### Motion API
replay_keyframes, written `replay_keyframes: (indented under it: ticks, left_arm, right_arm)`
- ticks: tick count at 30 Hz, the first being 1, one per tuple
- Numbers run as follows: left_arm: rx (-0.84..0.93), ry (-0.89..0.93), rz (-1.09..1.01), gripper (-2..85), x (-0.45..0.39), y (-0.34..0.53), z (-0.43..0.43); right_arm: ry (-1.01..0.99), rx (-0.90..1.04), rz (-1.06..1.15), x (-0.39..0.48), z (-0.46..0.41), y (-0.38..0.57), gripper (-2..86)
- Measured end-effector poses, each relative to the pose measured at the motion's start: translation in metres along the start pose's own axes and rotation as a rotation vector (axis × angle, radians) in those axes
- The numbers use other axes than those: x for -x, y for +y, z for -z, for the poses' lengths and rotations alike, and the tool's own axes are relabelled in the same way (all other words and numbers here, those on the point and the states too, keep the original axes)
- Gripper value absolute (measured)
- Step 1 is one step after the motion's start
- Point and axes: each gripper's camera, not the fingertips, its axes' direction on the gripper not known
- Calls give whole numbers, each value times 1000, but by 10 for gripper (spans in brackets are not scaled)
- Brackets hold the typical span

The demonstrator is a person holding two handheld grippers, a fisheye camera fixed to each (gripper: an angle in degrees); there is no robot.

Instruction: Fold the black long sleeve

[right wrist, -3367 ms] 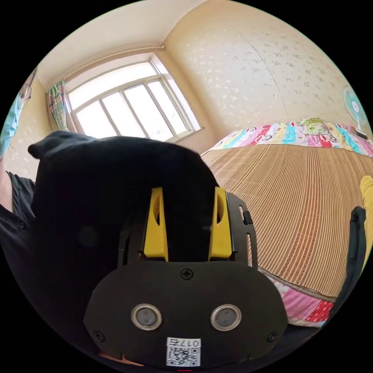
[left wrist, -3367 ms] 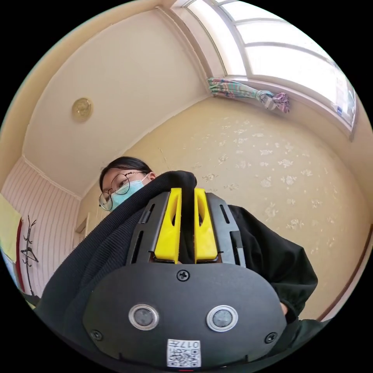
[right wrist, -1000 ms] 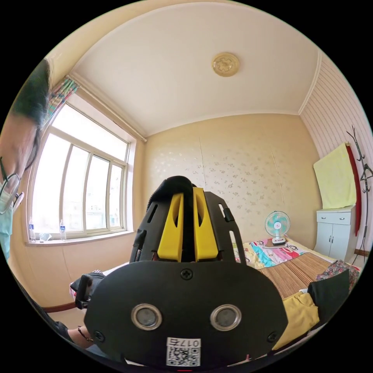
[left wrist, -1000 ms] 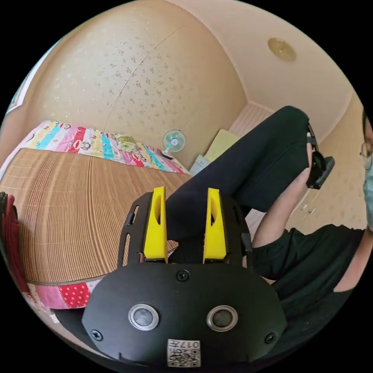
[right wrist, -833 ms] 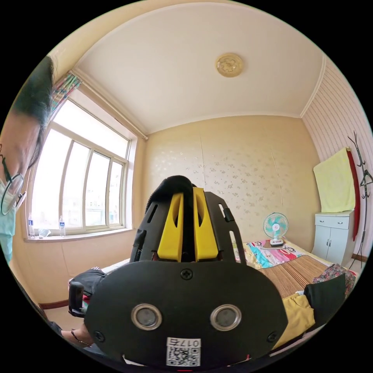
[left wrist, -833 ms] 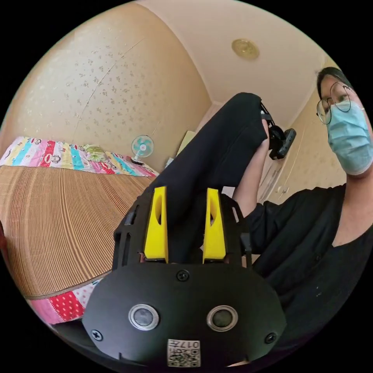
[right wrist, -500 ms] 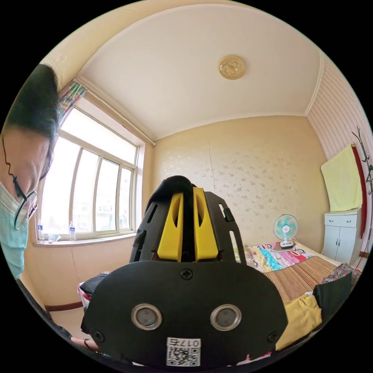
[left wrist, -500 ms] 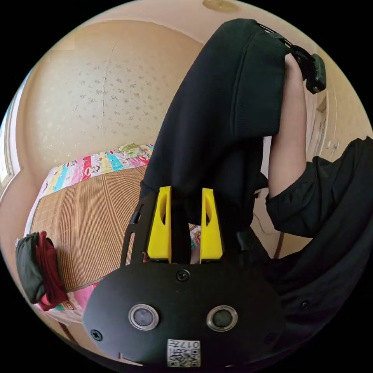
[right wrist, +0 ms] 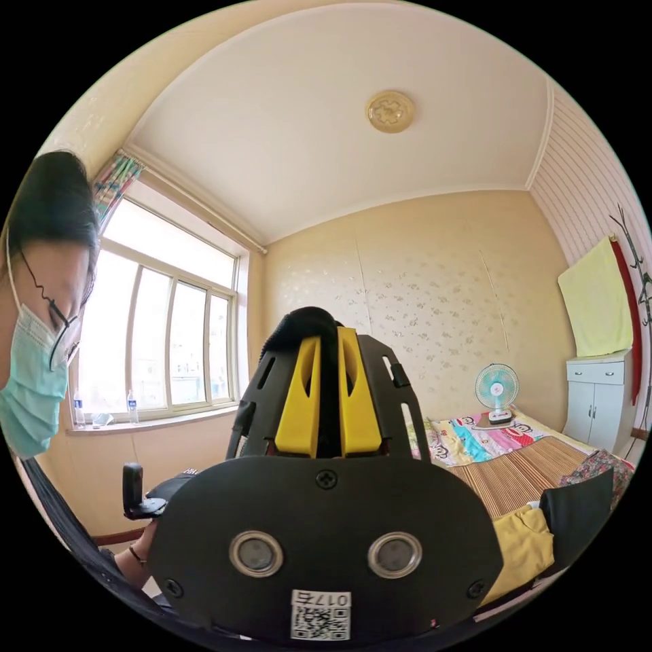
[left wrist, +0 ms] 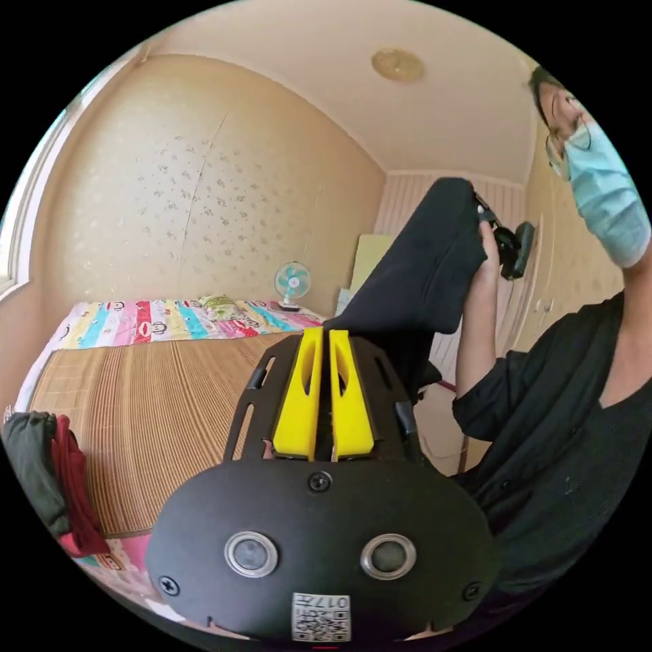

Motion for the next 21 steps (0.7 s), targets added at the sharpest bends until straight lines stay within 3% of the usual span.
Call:
replay_keyframes:
  ticks: [3,5,7,11,14,17,18,21]
  left_arm:
    - [-277,248,69,-7,36,-14,73]
    - [-373,362,59,-7,47,-27,97]
    - [-387,362,48,-6,52,-53,105]
    - [-194,36,101,3,107,-173,70]
    - [41,-366,183,37,214,-265,-15]
    - [317,-716,289,71,336,-285,-101]
    - [397,-760,346,74,368,-272,-118]
    - [461,-680,341,78,393,-206,-149]
  right_arm:
    - [-46,-31,23,-29,28,12,40]
    - [-99,-53,27,-43,46,20,41]
    - [-132,-73,44,-54,56,26,42]
    - [-24,148,96,-85,-19,10,50]
    - [128,446,189,-140,-175,18,81]
    - [139,798,136,-211,-331,83,87]
    - [160,928,96,-229,-360,116,85]
    - [112,1020,21,-241,-364,196,85]
